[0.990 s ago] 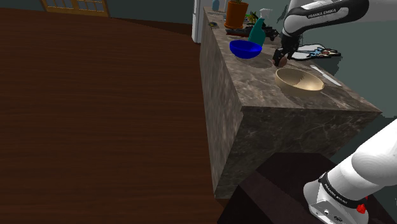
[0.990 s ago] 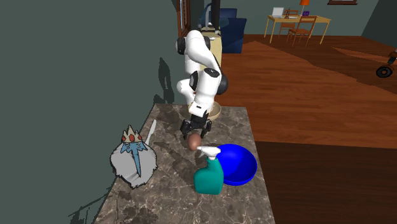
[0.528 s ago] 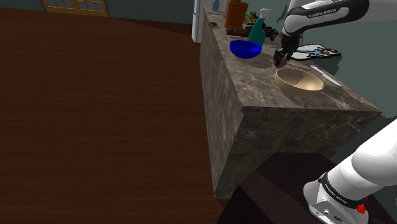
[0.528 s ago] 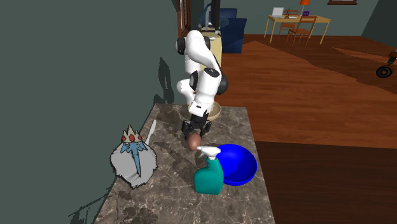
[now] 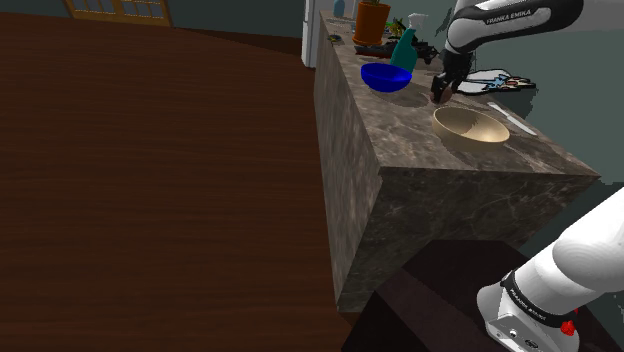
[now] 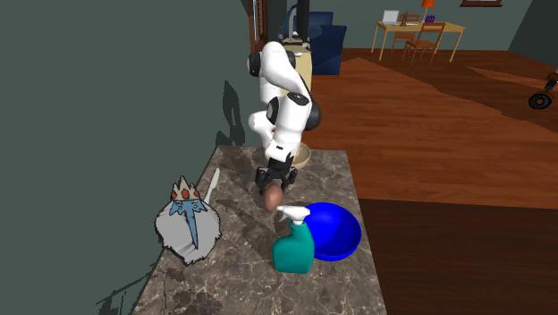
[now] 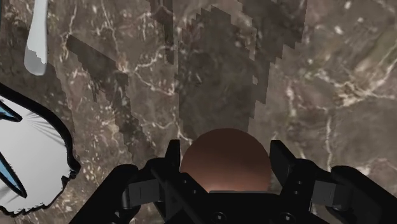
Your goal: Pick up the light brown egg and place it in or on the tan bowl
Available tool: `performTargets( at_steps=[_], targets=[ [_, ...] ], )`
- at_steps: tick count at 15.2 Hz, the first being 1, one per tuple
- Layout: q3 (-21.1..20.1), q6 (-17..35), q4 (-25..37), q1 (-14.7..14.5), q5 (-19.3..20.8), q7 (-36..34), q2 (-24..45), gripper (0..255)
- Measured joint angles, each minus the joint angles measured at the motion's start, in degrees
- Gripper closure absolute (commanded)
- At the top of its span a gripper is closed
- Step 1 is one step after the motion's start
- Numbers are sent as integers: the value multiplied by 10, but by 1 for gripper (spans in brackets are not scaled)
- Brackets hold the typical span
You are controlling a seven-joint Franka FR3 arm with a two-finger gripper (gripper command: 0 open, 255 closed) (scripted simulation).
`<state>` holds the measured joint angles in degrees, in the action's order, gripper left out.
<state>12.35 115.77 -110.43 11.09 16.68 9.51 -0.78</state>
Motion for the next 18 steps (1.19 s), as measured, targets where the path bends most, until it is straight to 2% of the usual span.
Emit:
performTargets(
  at_steps=[18],
  targets=[
    [-3,-133,134,-3,-12,33,-3,255]
  ],
)
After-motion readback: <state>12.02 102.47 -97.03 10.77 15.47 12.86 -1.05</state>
